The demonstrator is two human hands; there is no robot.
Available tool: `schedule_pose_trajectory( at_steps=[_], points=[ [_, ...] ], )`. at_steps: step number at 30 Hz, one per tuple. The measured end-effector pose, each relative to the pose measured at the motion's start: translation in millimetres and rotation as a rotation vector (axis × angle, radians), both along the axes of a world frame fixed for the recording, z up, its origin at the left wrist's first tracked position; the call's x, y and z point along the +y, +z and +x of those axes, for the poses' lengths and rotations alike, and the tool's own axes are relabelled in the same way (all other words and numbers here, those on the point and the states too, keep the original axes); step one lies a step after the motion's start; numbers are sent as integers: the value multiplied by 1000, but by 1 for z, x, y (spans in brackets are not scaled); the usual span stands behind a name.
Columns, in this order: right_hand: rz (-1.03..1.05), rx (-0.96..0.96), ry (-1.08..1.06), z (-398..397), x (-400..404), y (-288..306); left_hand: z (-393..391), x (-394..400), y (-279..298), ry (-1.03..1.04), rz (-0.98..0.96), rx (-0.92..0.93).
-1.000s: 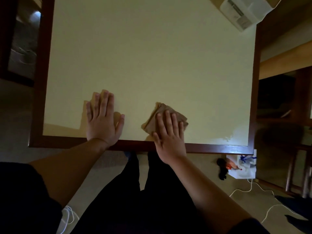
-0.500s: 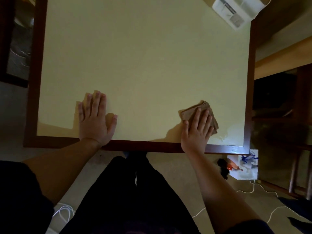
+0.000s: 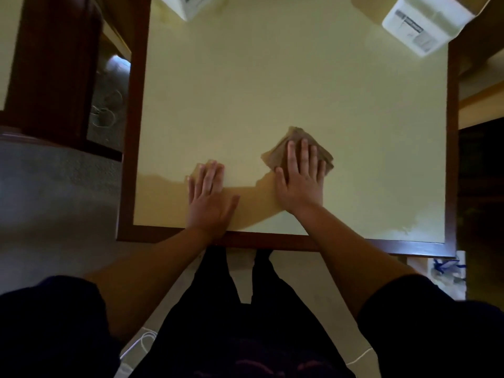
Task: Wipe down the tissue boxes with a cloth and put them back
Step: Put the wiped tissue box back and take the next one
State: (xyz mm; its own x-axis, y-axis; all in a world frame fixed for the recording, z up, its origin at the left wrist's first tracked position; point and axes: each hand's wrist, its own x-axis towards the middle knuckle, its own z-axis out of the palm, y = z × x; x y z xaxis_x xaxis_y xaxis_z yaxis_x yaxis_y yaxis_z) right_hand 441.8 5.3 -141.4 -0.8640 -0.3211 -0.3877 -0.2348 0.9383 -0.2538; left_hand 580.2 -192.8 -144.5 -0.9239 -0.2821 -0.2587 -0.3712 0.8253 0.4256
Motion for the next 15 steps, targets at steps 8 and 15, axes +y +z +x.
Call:
schedule_pose_trajectory(
  at_steps=[8,15],
  points=[
    [1,15,472,26,-67,-2,12,-84,22,-30,33,41],
    [-14,-18,691,85,-42,0,21,-135,20,-177,-11,24]
  ],
)
